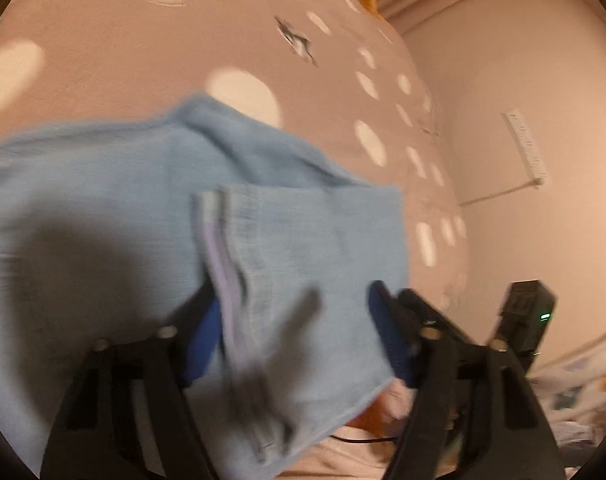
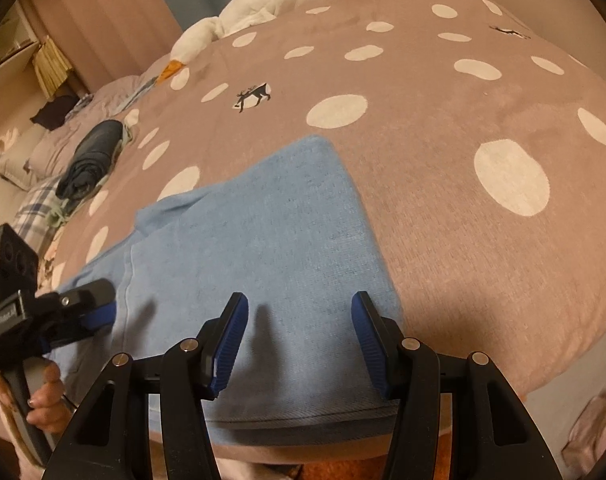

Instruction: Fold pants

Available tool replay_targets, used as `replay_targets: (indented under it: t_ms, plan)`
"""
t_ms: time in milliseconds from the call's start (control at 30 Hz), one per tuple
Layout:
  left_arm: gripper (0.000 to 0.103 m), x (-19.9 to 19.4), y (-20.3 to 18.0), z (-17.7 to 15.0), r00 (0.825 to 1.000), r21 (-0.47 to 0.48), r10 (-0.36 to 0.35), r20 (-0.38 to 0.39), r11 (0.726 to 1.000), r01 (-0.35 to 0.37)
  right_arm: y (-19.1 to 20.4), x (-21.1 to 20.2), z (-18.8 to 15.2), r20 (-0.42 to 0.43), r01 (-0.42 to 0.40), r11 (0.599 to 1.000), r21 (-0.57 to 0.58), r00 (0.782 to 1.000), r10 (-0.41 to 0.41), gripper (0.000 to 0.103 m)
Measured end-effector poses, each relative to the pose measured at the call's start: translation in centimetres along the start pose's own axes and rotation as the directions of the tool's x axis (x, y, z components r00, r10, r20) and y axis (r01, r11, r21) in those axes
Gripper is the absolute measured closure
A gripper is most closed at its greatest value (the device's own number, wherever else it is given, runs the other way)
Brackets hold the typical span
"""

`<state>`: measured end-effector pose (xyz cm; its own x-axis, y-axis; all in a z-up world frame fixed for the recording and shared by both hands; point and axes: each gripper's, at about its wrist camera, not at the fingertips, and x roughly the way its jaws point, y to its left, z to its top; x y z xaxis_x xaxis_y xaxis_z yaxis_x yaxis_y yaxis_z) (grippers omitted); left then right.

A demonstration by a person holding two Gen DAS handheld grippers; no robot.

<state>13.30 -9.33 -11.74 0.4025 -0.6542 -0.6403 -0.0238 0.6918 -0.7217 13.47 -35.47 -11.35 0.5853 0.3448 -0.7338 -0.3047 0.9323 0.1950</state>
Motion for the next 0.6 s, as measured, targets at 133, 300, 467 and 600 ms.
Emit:
replay_targets:
  t_ms: [133,300,467,600]
  plan:
    - [0.093,1.0,-0.2,0.3,0.996,0.002,0.092,0.019,0.996,-0.092,0.0,0.0,0.0,0.000,0.004,1.000,0.005,1.000,-0.004,0.049]
    - [0.095,-0.4,-1.5,-0.9,0.988,0.045,0.117,0.097,0.992,-0.122,0.2,-0.3,0.4,-0.004,0.012,1.000,0.000,1.000,-0.012,0.049]
    - [0.095,-4.1,-2.6,-1.9,0.976,0.105,0.152,0.158,0.980,-0.169,1.2,-1.5,1.3,0.028,0.003,0.999,-0.038,1.000,-0.002,0.049]
    - [0.095,-5.3,-1.0,-2.1,0.962,0.102,0.205,0.179,0.969,-0.226,2.3,-1.5,2.4,0.056,0.009,0.997,-0.070,0.998,-0.005,0.049]
